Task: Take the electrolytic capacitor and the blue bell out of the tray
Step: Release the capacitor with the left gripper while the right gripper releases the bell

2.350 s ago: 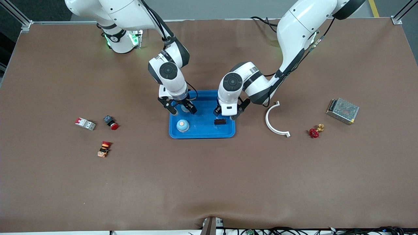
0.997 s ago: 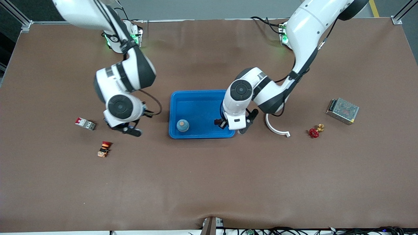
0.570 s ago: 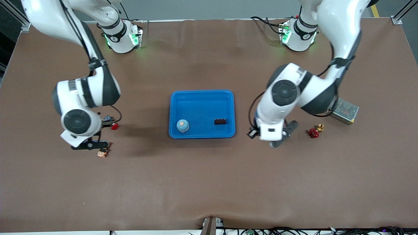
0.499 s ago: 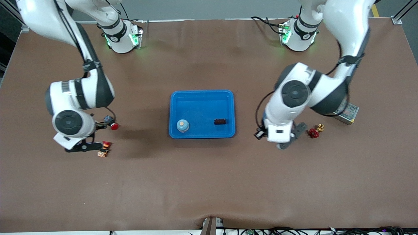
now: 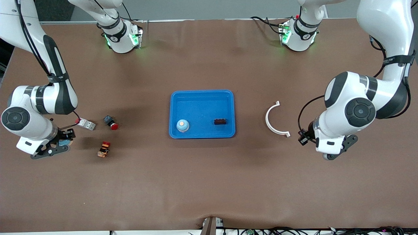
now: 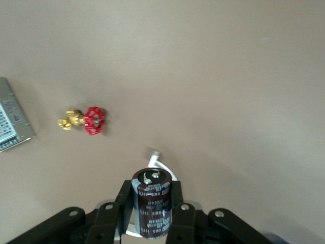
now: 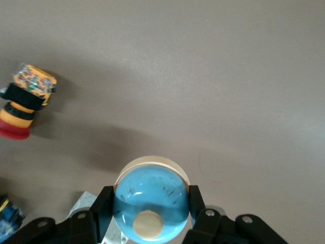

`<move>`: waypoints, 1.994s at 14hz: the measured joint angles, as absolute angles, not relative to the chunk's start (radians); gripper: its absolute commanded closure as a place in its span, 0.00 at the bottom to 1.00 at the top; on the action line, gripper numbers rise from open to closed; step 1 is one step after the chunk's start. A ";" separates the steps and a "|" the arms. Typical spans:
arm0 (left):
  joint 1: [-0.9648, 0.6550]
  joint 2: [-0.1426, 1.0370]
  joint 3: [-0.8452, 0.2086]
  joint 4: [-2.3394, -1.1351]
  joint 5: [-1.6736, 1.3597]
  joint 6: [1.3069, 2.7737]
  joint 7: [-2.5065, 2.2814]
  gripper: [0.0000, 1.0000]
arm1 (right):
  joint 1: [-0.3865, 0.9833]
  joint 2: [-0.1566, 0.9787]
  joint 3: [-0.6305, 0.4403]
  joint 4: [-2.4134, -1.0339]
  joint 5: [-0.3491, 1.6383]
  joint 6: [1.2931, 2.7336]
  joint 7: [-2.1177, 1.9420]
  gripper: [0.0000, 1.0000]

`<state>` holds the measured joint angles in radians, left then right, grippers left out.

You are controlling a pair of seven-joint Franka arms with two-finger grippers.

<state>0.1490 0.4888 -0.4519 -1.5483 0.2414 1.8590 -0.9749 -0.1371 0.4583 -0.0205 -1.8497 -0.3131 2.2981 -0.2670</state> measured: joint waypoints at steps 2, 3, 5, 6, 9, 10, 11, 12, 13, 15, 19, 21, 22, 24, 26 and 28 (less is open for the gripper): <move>0.176 0.495 -0.452 -1.602 0.241 1.863 -0.969 1.00 | -0.150 0.462 -0.019 -1.908 -0.230 2.382 -0.285 1.00; 0.182 0.499 -0.452 -1.628 0.241 1.870 -0.969 1.00 | -0.151 0.465 -0.019 -1.924 -0.198 2.408 -0.290 1.00; 0.189 0.505 -0.451 -1.676 0.241 1.893 -0.969 1.00 | -0.152 0.475 -0.019 -1.938 -0.167 2.443 -0.290 1.00; 0.194 0.505 -0.451 -1.698 0.241 1.905 -0.969 1.00 | -0.154 0.481 -0.019 -1.939 -0.162 2.451 -0.290 1.00; 0.211 0.506 -0.451 -1.770 0.241 1.968 -0.970 1.00 | -0.168 0.496 -0.018 -1.942 -0.157 2.481 -0.302 1.00; 0.216 0.506 -0.451 -1.794 0.241 1.990 -0.971 1.00 | -0.177 0.505 -0.018 -1.943 -0.147 2.500 -0.316 1.00; 0.220 0.506 -0.451 -1.817 0.241 2.010 -0.973 1.00 | -0.186 0.519 -0.018 -1.944 -0.130 2.519 -0.335 1.00; 0.221 0.506 -0.451 -1.839 0.241 2.030 -0.982 1.00 | -0.194 0.535 -0.017 -1.944 -0.112 2.534 -0.348 1.00; 0.221 0.506 -0.451 -1.862 0.241 2.056 -1.006 1.00 | -0.200 0.551 -0.017 -1.944 -0.096 2.546 -0.355 1.00; 0.221 0.509 -0.451 -1.905 0.241 2.114 -1.081 1.00 | -0.205 0.576 -0.017 -1.943 -0.078 2.565 -0.359 1.00; 0.222 0.540 -0.451 -1.941 0.241 2.151 -1.134 1.00 | -0.206 0.581 -0.016 -1.935 -0.061 2.572 -0.360 0.00; 0.224 0.547 -0.450 -1.961 0.241 2.158 -1.137 1.00 | -0.206 0.585 -0.012 -1.928 -0.060 2.574 -0.360 0.00; 0.226 0.547 -0.450 -1.972 0.241 2.161 -1.137 1.00 | -0.206 0.586 -0.009 -1.926 -0.060 2.574 -0.360 0.00; 0.228 0.547 -0.450 -1.988 0.242 2.168 -1.137 1.00 | -0.206 0.585 -0.005 -1.909 -0.060 2.550 -0.360 0.00; 0.229 0.547 -0.450 -2.004 0.258 2.179 -1.137 1.00 | -0.205 0.582 0.000 -1.847 -0.018 2.391 -0.303 0.00; 0.234 0.547 -0.450 -2.016 0.272 2.186 -1.137 0.50 | -0.199 0.559 0.004 -1.781 0.076 2.222 -0.172 0.00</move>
<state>0.2339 0.5469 -0.4501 -2.0163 0.2725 2.1859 -1.1368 -0.1995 0.5588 0.0043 -1.7812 0.0765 2.2221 -0.1722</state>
